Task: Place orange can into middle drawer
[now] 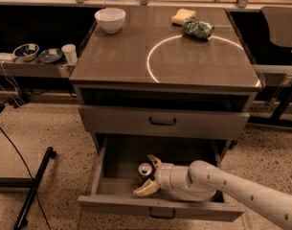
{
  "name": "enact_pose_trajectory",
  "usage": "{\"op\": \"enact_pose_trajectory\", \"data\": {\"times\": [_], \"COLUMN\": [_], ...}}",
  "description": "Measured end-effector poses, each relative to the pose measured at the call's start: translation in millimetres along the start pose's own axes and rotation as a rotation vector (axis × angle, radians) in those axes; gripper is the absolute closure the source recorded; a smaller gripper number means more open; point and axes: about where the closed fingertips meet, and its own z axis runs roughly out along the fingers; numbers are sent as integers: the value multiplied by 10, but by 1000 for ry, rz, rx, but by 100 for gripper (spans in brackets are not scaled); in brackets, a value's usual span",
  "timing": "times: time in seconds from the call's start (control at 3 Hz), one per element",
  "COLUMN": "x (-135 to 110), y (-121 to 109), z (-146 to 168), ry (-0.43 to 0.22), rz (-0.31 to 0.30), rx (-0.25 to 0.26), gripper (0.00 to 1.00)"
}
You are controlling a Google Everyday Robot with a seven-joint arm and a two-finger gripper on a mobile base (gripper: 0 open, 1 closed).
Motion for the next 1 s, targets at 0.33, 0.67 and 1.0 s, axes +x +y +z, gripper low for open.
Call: {"op": "enact_pose_trajectory", "data": {"times": [0.33,0.67,1.0], "x": [-122,-349,-331], "y": [-5,5,43], "z": [-148,-472,-538], "ry": [-5,-54,-61], "rz": [-54,-111,-105], "rx": [5,5,-4], "gripper": [0,0,0]}}
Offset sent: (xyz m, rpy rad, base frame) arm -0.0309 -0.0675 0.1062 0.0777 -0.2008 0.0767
